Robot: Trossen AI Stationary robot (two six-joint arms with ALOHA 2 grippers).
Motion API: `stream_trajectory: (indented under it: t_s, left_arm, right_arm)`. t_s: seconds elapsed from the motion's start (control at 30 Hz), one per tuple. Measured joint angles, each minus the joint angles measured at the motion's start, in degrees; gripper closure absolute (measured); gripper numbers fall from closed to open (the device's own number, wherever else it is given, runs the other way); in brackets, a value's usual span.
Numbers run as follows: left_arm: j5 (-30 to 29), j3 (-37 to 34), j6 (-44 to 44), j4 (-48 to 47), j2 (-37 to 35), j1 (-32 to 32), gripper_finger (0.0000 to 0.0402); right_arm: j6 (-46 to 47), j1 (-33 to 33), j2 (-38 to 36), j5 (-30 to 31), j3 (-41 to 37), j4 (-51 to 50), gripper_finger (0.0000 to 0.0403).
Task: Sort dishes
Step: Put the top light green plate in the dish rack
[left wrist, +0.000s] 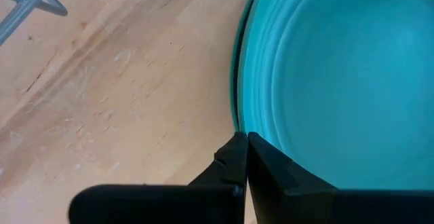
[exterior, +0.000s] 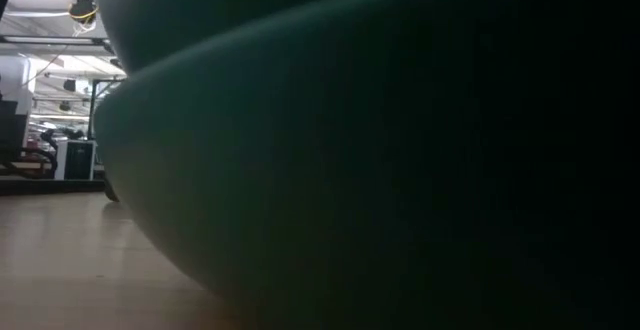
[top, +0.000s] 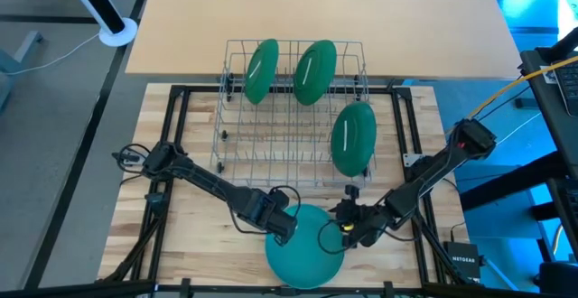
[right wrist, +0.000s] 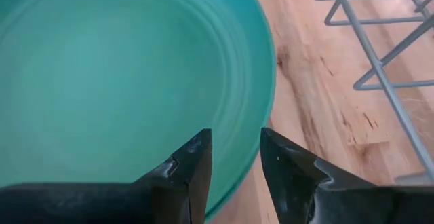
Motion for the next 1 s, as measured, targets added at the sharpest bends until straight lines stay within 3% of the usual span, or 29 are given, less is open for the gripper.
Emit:
stream_trajectory:
  t_s: [0.23, 0.4, 0.57, 0.73, 1.0]
  left_arm:
    - [-0.42, 0.0, 0.05, 0.07, -0.02, 0.04, 0.0401]
    - [-0.29, 0.0, 0.0, 0.06, -0.02, 0.02, 0.0401]
    - [5.07, 0.0, 1.64, 0.02, -0.02, -0.62, 0.0401]
    - [8.95, 0.0, 2.66, 0.13, -0.02, -1.65, 0.0401]
    - [7.1, -0.07, 3.86, 7.82, 0.39, -3.35, 0.0401]
  right_arm:
    - [-0.24, -0.44, 4.0, 2.13, 0.0, 2.1, 0.0272]
    - [-0.24, -1.66, 5.02, -0.08, 0.02, 2.31, 0.0272]
    - [-2.19, -1.46, 4.85, 0.37, 0.48, 2.61, 0.0272]
    - [-2.62, -1.28, 4.8, -5.48, 2.08, 1.93, 0.0272]
    - [0.63, 4.57, 4.63, -9.4, 11.38, -11.23, 0.0272]
